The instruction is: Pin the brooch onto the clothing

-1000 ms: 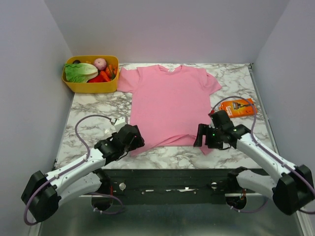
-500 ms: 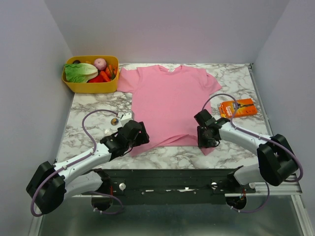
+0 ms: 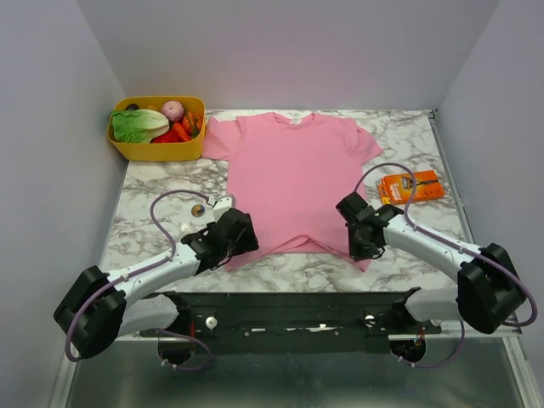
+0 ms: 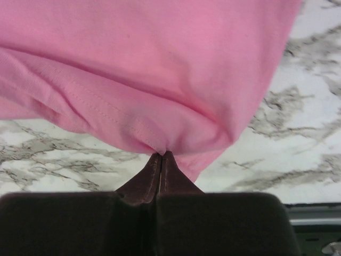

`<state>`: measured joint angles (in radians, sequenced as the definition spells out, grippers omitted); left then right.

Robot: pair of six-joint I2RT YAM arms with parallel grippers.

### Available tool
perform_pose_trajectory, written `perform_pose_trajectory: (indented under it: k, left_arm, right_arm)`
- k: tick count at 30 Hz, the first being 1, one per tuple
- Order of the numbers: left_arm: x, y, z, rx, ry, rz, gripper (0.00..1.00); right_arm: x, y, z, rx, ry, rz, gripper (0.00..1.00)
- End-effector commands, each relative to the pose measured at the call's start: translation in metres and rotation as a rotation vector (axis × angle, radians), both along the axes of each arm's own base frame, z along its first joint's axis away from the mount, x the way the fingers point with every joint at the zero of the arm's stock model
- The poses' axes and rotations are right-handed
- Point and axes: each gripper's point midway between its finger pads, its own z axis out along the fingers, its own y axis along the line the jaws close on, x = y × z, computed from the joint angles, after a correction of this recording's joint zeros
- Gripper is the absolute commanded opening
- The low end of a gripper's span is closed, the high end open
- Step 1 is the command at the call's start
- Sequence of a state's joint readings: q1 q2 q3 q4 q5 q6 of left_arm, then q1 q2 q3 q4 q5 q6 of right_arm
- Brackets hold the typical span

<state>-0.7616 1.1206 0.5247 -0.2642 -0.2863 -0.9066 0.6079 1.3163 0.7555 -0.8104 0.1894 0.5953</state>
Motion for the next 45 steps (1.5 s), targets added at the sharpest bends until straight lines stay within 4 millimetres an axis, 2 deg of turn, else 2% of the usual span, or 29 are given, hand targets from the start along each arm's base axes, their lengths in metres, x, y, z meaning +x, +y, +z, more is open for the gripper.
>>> perform_pose_trajectory:
  k: [1,6,15,18,19,21,22,24,25,27,29,30,31,32,33,34,36,37,38,39,40,41,43,44,45]
  left_arm:
    - [-0.004,0.002,-0.008,0.002,0.022,0.007,0.82]
    - [-0.006,0.014,-0.013,0.011,0.039,0.039,0.79]
    - [-0.013,0.03,-0.018,0.028,0.061,0.068,0.67]
    - [-0.013,0.033,-0.014,0.033,0.055,0.075,0.67]
    - [-0.013,0.035,-0.013,0.036,0.053,0.078,0.67]
    - [-0.011,0.034,-0.007,0.034,0.035,0.069,0.67]
    - [-0.009,0.033,-0.004,0.033,0.028,0.067,0.68]
    - [-0.003,0.031,0.007,0.03,-0.005,0.055,0.7]
    - [-0.001,0.03,0.012,0.029,-0.023,0.051,0.72]
    - [0.008,0.028,0.027,0.033,-0.072,0.034,0.74]
    - [0.02,0.027,0.043,0.04,-0.115,0.039,0.77]
    - [0.025,0.026,0.05,0.044,-0.133,0.035,0.78]
    - [0.033,0.029,0.053,0.07,-0.143,0.032,0.79]
    - [0.044,0.026,0.068,0.063,-0.174,0.037,0.79]
    - [0.052,0.024,0.077,0.058,-0.199,0.039,0.8]
    - [0.063,0.028,0.079,0.075,-0.208,0.046,0.81]
    - [0.084,0.023,0.103,0.033,-0.261,0.048,0.81]
    - [0.092,0.024,0.102,0.035,-0.256,0.048,0.82]
    - [0.106,0.026,0.117,0.001,-0.273,0.053,0.82]
    - [0.115,0.028,0.123,-0.013,-0.281,0.058,0.83]
    - [0.122,0.028,0.121,-0.018,-0.267,0.057,0.83]
    - [0.134,0.033,0.135,-0.035,-0.291,0.07,0.84]
    - [0.145,0.032,0.138,-0.037,-0.292,0.062,0.84]
    - [0.154,0.035,0.151,-0.04,-0.316,0.072,0.84]
    - [0.16,0.04,0.149,-0.024,-0.307,0.081,0.84]
  right_arm:
    - [-0.009,-0.018,0.018,-0.103,0.024,-0.038,0.02]
    - [-0.021,-0.043,0.021,-0.296,0.125,0.008,0.03]
    - [-0.027,-0.025,0.012,-0.308,0.215,0.106,0.06]
    - [-0.021,-0.018,0.022,-0.263,0.164,0.123,0.39]
    - [-0.016,-0.015,0.028,-0.243,0.137,0.138,0.57]
    - [-0.007,-0.006,0.044,-0.168,0.046,0.149,0.72]
    - [-0.003,-0.002,0.05,-0.137,0.015,0.166,0.83]
    - [0.01,0.016,0.073,-0.025,-0.099,0.183,0.91]
    - [0.015,0.022,0.081,0.011,-0.138,0.189,0.99]
    - [0.031,0.036,0.102,0.104,-0.246,0.19,1.0]
    - [0.045,0.043,0.115,0.152,-0.306,0.188,1.0]
    - [0.06,0.047,0.126,0.199,-0.355,0.165,1.0]
    - [0.068,0.049,0.129,0.221,-0.371,0.164,1.0]
    - [0.077,0.051,0.135,0.249,-0.389,0.159,1.0]
    - [0.095,0.051,0.147,0.304,-0.436,0.135,1.0]
    - [0.106,0.051,0.15,0.32,-0.454,0.133,1.0]
    - [0.132,0.047,0.165,0.363,-0.526,0.105,1.0]
    - [0.142,0.049,0.177,0.388,-0.558,0.113,1.0]
    - [0.151,0.049,0.175,0.388,-0.557,0.107,1.0]
    - [0.162,0.046,0.183,0.394,-0.59,0.095,1.0]
    - [0.17,0.047,0.192,0.401,-0.611,0.093,1.0]
    - [0.177,0.048,0.191,0.404,-0.607,0.087,1.0]
    - [0.187,0.052,0.197,0.446,-0.621,0.086,1.0]
    - [0.19,0.053,0.2,0.463,-0.623,0.083,1.0]
    - [0.195,0.058,0.202,0.496,-0.63,0.092,1.0]
